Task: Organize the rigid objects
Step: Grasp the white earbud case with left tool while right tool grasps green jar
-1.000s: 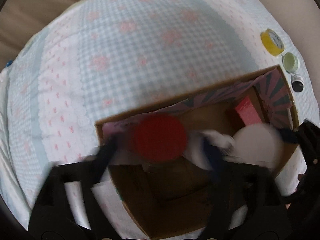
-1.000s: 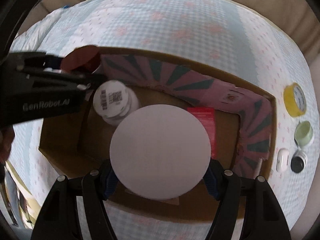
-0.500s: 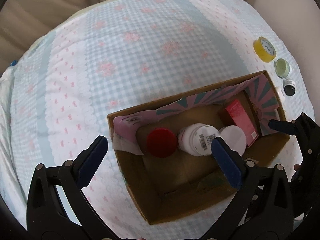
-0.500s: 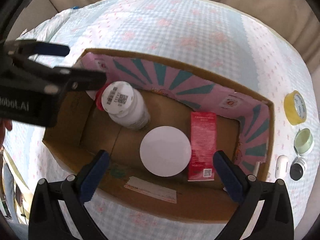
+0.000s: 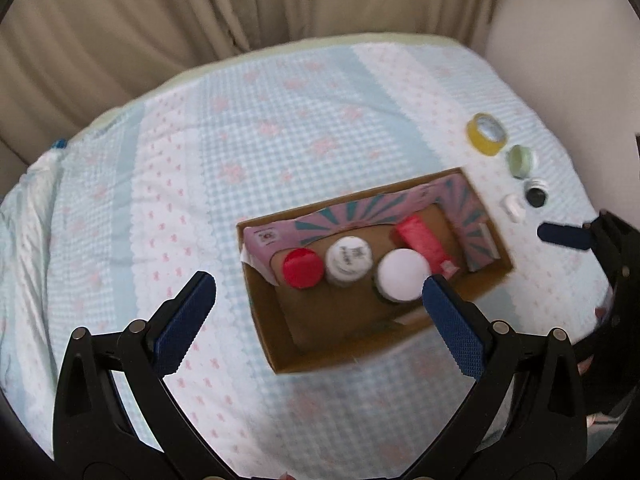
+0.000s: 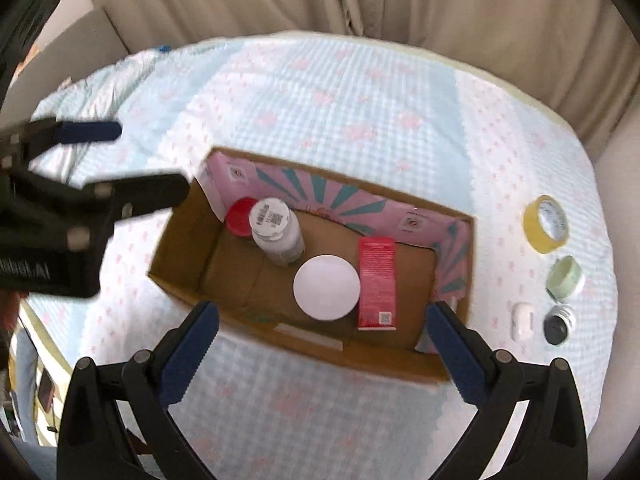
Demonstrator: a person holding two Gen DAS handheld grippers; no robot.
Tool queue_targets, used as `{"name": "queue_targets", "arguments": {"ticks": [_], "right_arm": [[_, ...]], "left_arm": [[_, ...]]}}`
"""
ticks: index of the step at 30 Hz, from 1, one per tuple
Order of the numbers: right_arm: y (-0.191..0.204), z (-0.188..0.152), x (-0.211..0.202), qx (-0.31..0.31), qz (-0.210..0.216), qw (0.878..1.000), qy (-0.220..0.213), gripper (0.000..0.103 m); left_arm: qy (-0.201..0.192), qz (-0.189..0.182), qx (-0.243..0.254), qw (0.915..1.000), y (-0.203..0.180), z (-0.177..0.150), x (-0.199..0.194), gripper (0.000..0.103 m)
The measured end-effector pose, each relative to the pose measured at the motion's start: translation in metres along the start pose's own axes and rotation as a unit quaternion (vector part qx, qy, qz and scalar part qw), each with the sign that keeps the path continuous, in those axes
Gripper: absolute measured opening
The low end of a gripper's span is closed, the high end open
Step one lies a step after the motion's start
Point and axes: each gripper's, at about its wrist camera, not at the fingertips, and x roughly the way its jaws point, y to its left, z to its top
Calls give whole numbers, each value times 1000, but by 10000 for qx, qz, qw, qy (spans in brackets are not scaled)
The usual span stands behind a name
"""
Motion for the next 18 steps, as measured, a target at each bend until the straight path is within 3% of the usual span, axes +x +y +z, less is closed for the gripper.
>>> {"name": "queue_targets", "arguments": {"ticks": [9, 14, 18], "right_arm": [[-34, -14, -78, 339, -333, 9986, -212, 103], [-83, -35, -111, 846, -436, 9945, -448, 103], [-131, -47, -129, 1028, -614, 9913, -543, 103]], "left_arm": [[-384, -258, -29, 9989, -49, -14, -59, 103], [-378, -418, -191, 9982, -89, -11, -68, 103], [-441, -328, -269, 9981, -134, -2, -69, 103]]}}
